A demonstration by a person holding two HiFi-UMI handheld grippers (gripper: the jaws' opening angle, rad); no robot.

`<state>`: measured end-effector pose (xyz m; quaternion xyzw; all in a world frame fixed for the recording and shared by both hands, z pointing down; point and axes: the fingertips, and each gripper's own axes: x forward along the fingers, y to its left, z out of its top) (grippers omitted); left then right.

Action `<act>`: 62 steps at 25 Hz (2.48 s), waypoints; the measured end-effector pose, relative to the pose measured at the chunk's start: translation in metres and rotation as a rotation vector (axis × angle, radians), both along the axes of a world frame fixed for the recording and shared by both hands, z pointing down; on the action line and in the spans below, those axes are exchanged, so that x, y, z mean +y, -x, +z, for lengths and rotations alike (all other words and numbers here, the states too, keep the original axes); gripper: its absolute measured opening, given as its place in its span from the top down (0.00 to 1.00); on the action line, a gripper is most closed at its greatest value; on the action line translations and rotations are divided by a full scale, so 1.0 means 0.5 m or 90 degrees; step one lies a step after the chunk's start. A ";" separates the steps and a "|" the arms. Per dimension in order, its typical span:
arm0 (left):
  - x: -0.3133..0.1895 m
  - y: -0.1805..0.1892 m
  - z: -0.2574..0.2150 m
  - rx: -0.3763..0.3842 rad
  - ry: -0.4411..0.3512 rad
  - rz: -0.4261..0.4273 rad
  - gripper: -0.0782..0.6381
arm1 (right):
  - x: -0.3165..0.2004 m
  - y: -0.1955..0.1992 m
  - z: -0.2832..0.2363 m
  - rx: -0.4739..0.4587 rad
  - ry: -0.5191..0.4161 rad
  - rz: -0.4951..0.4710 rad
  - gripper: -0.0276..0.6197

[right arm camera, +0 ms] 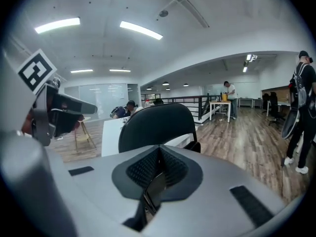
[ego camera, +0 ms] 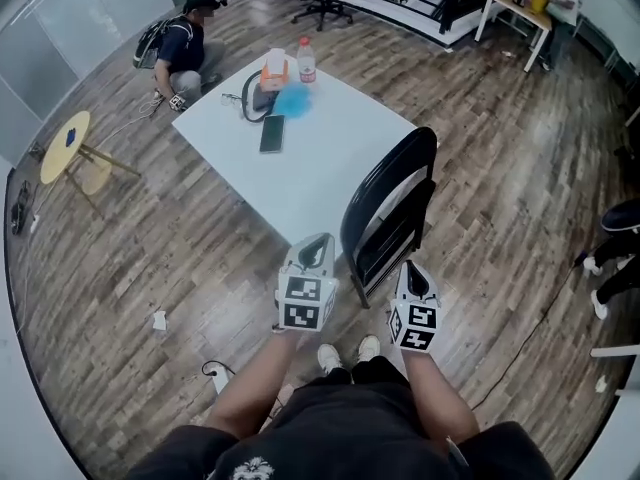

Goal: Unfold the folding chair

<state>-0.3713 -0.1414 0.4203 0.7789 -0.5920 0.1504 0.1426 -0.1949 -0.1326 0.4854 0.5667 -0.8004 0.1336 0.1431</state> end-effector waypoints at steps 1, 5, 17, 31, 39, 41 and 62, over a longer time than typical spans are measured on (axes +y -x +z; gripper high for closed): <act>-0.027 -0.002 -0.001 -0.008 0.006 0.007 0.88 | -0.021 -0.006 0.012 -0.004 0.012 0.017 0.94; -0.135 -0.031 -0.013 -0.032 0.013 0.041 0.88 | -0.112 -0.023 0.063 -0.040 0.063 0.071 0.93; -0.417 -0.183 0.040 -0.165 0.128 0.214 0.50 | -0.363 -0.053 0.274 -0.092 0.250 0.150 0.59; -0.448 -0.271 0.133 -0.131 0.328 0.343 0.50 | -0.459 -0.017 0.382 -0.042 0.360 0.160 0.53; -0.438 -0.277 0.149 -0.086 0.401 0.367 0.50 | -0.473 -0.004 0.444 -0.027 0.398 0.184 0.52; -0.439 -0.278 0.150 -0.072 0.415 0.380 0.50 | -0.473 -0.005 0.448 -0.023 0.396 0.193 0.52; -0.376 -0.390 0.124 -0.036 0.443 0.406 0.62 | -0.375 -0.176 0.415 -0.112 0.358 0.166 0.46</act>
